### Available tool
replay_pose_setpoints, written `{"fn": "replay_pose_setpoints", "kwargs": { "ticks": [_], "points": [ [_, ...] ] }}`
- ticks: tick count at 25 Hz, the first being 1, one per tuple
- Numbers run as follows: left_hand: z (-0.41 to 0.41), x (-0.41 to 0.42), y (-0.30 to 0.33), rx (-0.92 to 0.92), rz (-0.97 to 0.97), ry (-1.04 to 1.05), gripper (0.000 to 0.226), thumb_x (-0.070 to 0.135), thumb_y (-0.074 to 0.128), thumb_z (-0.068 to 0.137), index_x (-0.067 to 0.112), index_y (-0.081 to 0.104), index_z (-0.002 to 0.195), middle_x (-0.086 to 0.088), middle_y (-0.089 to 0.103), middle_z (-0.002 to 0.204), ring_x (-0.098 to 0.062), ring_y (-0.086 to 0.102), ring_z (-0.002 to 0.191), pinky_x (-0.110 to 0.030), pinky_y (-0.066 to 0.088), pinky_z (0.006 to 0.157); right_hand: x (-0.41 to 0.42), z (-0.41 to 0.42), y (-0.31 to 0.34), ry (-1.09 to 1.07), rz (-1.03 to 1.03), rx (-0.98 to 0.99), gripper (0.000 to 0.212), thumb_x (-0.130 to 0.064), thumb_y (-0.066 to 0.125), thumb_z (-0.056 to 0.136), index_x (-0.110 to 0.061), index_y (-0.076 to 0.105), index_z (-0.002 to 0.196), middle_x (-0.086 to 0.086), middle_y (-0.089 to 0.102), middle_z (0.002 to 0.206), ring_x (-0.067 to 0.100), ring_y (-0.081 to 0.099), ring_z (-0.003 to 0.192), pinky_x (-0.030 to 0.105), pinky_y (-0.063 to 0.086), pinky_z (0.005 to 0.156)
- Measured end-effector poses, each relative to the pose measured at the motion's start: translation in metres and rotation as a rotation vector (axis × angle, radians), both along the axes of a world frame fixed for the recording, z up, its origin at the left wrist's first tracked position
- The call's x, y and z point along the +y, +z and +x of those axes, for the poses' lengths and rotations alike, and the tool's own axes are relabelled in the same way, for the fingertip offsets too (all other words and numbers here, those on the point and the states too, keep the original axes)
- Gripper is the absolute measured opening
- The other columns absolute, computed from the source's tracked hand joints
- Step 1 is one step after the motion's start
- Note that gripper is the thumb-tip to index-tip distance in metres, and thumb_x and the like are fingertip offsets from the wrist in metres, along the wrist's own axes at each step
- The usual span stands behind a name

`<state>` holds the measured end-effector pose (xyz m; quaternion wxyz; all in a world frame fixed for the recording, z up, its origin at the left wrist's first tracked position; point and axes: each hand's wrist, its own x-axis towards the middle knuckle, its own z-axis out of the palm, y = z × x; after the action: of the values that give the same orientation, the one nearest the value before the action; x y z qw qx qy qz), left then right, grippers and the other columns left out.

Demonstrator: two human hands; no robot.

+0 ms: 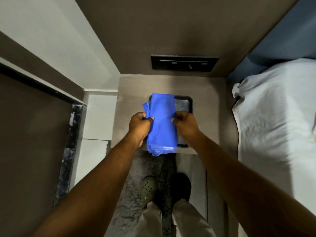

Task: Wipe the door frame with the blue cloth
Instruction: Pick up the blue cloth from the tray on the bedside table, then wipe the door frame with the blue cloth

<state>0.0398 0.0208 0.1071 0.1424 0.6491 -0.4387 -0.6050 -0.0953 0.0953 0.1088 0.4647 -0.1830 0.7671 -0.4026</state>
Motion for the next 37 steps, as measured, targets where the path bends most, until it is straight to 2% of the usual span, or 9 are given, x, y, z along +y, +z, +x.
{"fn": "replay_pose_setpoints", "kwargs": {
  "ticks": [4, 8, 13, 15, 20, 24, 29, 32, 37],
  "points": [
    [0.036, 0.000, 0.102, 0.046, -0.072, 0.061, 0.010, 0.006, 0.055, 0.086, 0.008, 0.065, 0.084, -0.007, 0.067, 0.081, -0.021, 0.060, 0.072, -0.031, 0.049, 0.064, -0.006, 0.027, 0.094, 0.079, -0.131, -0.098, 0.022, 0.010, 0.051, 0.084, -0.007, 0.064, 0.077, 0.010, 0.065, 0.082, 0.020, 0.056, 0.082, 0.039, 0.048, 0.075],
    [0.089, 0.008, 0.218, 0.071, -0.216, 0.200, 0.016, 0.007, 0.055, 0.083, 0.018, 0.064, 0.074, 0.000, 0.069, 0.074, -0.014, 0.061, 0.063, -0.022, 0.045, 0.048, -0.018, 0.069, 0.198, 0.246, -0.296, -0.093, 0.018, 0.008, 0.049, 0.088, 0.008, 0.063, 0.099, 0.028, 0.069, 0.099, 0.026, 0.062, 0.085, 0.042, 0.051, 0.078],
    [0.167, 0.024, 0.355, 0.087, -0.437, 0.327, 0.013, 0.011, 0.056, 0.083, 0.001, 0.064, 0.089, -0.013, 0.069, 0.086, -0.022, 0.060, 0.072, -0.030, 0.048, 0.062, -0.026, 0.138, 0.329, 0.386, -0.495, -0.134, 0.021, 0.003, 0.049, 0.090, -0.003, 0.067, 0.100, 0.016, 0.072, 0.097, 0.017, 0.067, 0.079, 0.033, 0.055, 0.071],
    [0.205, 0.037, 0.406, 0.099, -0.538, 0.377, 0.013, 0.011, 0.056, 0.085, 0.003, 0.064, 0.091, -0.010, 0.069, 0.084, -0.018, 0.060, 0.066, -0.023, 0.048, 0.053, -0.026, 0.174, 0.380, 0.443, -0.584, -0.113, 0.026, 0.001, 0.050, 0.090, -0.018, 0.068, 0.091, 0.009, 0.073, 0.095, 0.016, 0.068, 0.081, 0.038, 0.057, 0.076],
    [0.319, 0.100, 0.513, 0.075, -0.784, 0.452, 0.012, 0.009, 0.054, 0.088, 0.009, 0.065, 0.092, -0.003, 0.066, 0.083, -0.011, 0.056, 0.062, -0.019, 0.039, 0.046, 0.009, 0.289, 0.482, 0.527, -0.831, -0.103, 0.035, -0.004, 0.055, 0.088, -0.036, 0.057, 0.104, 0.001, 0.072, 0.095, 0.015, 0.070, 0.087, 0.037, 0.057, 0.078],
    [0.427, 0.174, 0.581, 0.025, -0.977, 0.568, 0.016, 0.009, 0.054, 0.088, 0.007, 0.066, 0.099, -0.001, 0.070, 0.088, 0.001, 0.058, 0.056, -0.012, 0.039, 0.043, 0.060, 0.403, 0.547, 0.642, -1.020, -0.137, 0.038, -0.001, 0.055, 0.088, -0.034, 0.050, 0.104, -0.001, 0.068, 0.085, 0.006, 0.067, 0.071, 0.028, 0.053, 0.064],
    [0.531, 0.263, 0.639, -0.074, -1.178, 0.742, 0.014, 0.012, 0.056, 0.086, 0.012, 0.066, 0.097, -0.003, 0.074, 0.096, -0.017, 0.068, 0.085, -0.032, 0.055, 0.073, 0.117, 0.525, 0.606, 0.731, -1.233, -0.167, 0.036, 0.001, 0.055, 0.085, -0.026, 0.053, 0.109, -0.007, 0.064, 0.099, -0.001, 0.061, 0.079, 0.027, 0.054, 0.074],
    [0.580, 0.307, 0.669, -0.151, -1.282, 0.862, 0.012, 0.012, 0.058, 0.085, 0.014, 0.067, 0.094, 0.000, 0.073, 0.090, -0.013, 0.066, 0.079, -0.029, 0.053, 0.071, 0.148, 0.584, 0.641, 0.808, -1.334, -0.198, 0.035, 0.000, 0.056, 0.085, -0.025, 0.054, 0.110, -0.013, 0.063, 0.099, -0.006, 0.061, 0.080, 0.025, 0.053, 0.079],
    [0.642, 0.355, 0.707, -0.332, -1.370, 1.012, 0.012, 0.014, 0.058, 0.085, 0.016, 0.066, 0.093, 0.000, 0.072, 0.089, -0.015, 0.067, 0.079, -0.029, 0.055, 0.068, 0.181, 0.662, 0.685, 0.893, -1.475, -0.196, 0.035, -0.003, 0.055, 0.085, -0.027, 0.055, 0.111, -0.010, 0.064, 0.102, 0.005, 0.063, 0.090, 0.031, 0.055, 0.082]
  ]
}}
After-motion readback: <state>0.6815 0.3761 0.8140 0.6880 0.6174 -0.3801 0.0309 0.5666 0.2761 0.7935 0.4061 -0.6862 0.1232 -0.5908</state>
